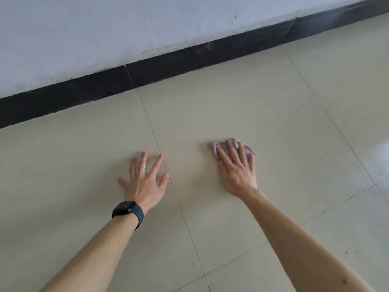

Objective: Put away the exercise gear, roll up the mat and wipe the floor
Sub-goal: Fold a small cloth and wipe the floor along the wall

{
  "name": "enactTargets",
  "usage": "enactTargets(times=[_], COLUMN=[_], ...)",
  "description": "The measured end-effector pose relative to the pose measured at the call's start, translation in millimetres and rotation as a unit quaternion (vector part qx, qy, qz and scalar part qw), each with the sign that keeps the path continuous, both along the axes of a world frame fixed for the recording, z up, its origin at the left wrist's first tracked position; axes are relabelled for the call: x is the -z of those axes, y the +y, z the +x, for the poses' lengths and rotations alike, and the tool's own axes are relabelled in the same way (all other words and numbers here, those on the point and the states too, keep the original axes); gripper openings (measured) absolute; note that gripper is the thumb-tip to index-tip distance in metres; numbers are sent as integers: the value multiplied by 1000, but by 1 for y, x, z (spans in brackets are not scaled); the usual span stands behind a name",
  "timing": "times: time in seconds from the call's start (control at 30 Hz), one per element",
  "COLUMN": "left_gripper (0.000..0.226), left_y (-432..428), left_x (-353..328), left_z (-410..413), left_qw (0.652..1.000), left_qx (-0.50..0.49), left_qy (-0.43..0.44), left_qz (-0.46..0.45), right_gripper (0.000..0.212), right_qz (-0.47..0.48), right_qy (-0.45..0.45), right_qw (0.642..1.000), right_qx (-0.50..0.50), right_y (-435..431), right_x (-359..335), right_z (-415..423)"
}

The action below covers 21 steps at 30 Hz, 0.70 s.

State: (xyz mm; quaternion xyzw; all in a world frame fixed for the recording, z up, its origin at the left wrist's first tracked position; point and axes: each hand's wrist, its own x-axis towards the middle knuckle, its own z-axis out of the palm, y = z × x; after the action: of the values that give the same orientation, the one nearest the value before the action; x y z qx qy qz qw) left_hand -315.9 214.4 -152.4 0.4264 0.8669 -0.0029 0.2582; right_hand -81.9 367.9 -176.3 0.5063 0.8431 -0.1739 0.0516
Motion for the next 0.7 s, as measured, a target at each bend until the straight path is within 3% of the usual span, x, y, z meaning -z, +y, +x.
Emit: enactTargets(times=[0.1, 0.17, 0.2, 0.27, 0.33, 0.4, 0.47, 0.57, 0.63, 0.7], left_gripper=[70, 73, 73, 74, 75, 75, 75, 77, 78, 81], left_y=[-4, 0, 2, 5, 5, 7, 11, 16, 22, 31], left_x=[2, 1, 0, -2, -3, -5, -9, -14, -19, -27], left_z=[-2, -2, -2, -3, -4, -1, 1, 4, 7, 5], left_qw=[1000, 999, 999, 999, 999, 998, 998, 996, 994, 991], left_qx=[17, 9, 5, -1, -12, -24, -22, -20, -18, -11], left_qy=[13, 12, 9, 7, 8, 5, 0, 0, 8, -4], left_qz=[-20, -28, -33, -45, -50, -52, -67, -90, -105, -132], right_gripper=[53, 53, 53, 53, 53, 53, 52, 51, 51, 52], right_qz=[-62, -81, -70, -45, -56, -60, -40, -17, -40, -56], right_qy=[-6, -12, -11, 2, 6, 0, 14, 8, -24, -49], right_qw=[979, 976, 985, 998, 966, 929, 946, 994, 999, 997], right_qx=[196, 203, 157, -32, -251, -364, -323, -104, 6, 29], right_y=[69, 66, 53, 14, -23, -27, 7, 101, 156, 179], right_x=[-10, -14, -13, -14, -15, -16, -9, -6, -11, -17], right_z=[-5, -23, -34, -56, -74, -81, -72, -38, -10, 9])
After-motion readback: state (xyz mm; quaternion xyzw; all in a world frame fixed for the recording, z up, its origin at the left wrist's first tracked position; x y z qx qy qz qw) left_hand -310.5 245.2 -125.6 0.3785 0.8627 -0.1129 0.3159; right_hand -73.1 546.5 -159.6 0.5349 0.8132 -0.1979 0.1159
